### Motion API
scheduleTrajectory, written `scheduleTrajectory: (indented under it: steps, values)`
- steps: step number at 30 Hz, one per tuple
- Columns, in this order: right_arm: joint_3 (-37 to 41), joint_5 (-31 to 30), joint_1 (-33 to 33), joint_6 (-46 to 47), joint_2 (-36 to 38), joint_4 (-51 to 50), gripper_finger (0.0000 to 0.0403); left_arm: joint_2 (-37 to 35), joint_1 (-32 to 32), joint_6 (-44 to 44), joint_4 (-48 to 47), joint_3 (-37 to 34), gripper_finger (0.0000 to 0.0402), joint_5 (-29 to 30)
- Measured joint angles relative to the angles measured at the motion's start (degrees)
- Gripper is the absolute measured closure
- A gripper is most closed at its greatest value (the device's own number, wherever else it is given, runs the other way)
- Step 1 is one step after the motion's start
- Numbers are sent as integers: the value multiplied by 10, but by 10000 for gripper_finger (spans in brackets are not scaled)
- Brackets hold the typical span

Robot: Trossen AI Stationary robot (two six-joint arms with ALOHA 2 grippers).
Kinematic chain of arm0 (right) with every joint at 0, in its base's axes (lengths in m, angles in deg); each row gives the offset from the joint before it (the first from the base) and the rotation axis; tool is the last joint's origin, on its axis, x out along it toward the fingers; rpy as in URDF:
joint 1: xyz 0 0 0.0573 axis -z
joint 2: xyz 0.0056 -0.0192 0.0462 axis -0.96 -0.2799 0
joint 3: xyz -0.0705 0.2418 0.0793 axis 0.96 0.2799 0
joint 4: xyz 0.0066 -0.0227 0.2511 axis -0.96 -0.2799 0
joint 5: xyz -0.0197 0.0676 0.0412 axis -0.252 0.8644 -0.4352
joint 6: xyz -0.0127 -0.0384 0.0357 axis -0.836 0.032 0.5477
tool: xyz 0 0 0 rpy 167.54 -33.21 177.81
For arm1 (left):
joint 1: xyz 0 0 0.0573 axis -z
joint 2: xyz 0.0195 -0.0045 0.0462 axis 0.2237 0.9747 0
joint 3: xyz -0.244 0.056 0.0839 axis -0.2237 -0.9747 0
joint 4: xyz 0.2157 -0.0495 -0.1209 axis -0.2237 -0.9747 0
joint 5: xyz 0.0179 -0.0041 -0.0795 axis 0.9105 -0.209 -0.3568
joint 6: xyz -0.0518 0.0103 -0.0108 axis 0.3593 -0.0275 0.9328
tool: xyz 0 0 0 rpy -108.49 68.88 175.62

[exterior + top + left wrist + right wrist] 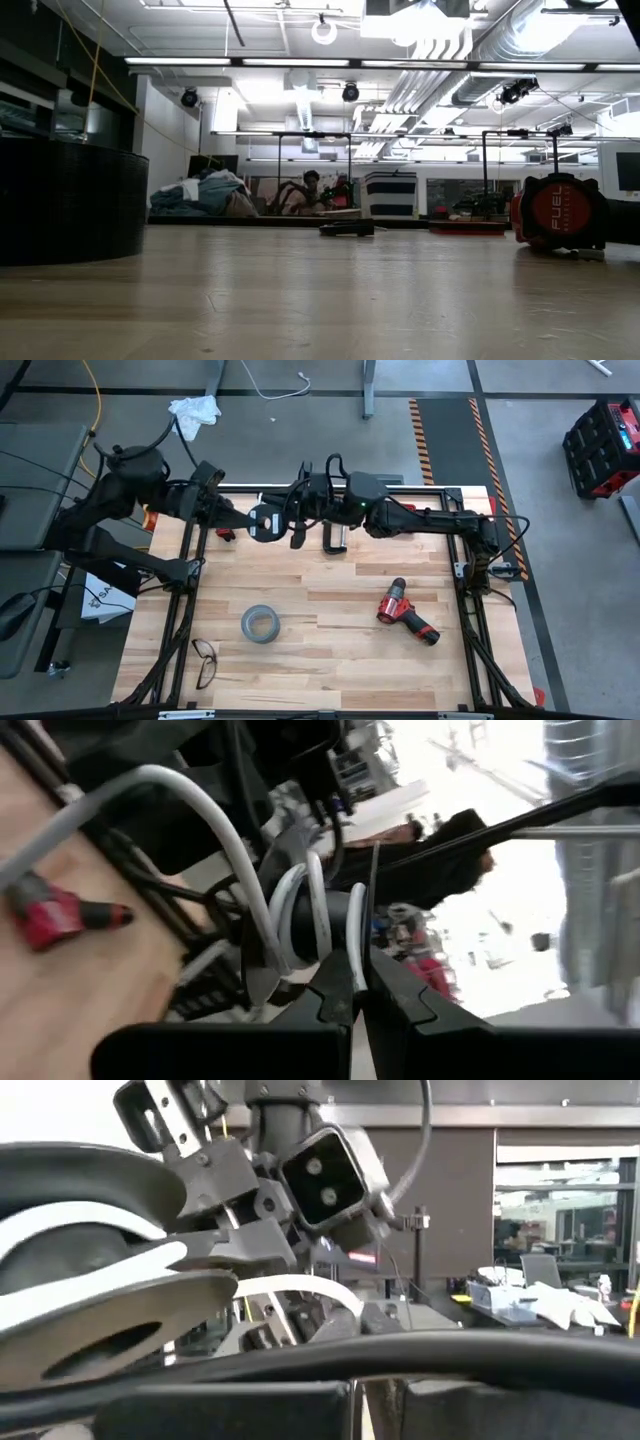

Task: Coil cords
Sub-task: Coil the white wire

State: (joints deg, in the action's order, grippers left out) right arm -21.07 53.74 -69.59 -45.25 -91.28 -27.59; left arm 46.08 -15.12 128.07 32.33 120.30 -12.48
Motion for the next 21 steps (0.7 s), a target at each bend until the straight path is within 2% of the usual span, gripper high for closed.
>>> scheduleTrajectory:
  steps: [10,17,21]
  values:
    - [0,25,30,7,2,-30,403,-14,-1,-101,-137,-1,397,57]
    - [0,36,42,14,2,-62,403,-16,-1,-164,-174,-2,397,106]
    - [0,34,48,13,5,-64,403,-25,0,-212,-191,-1,397,156]
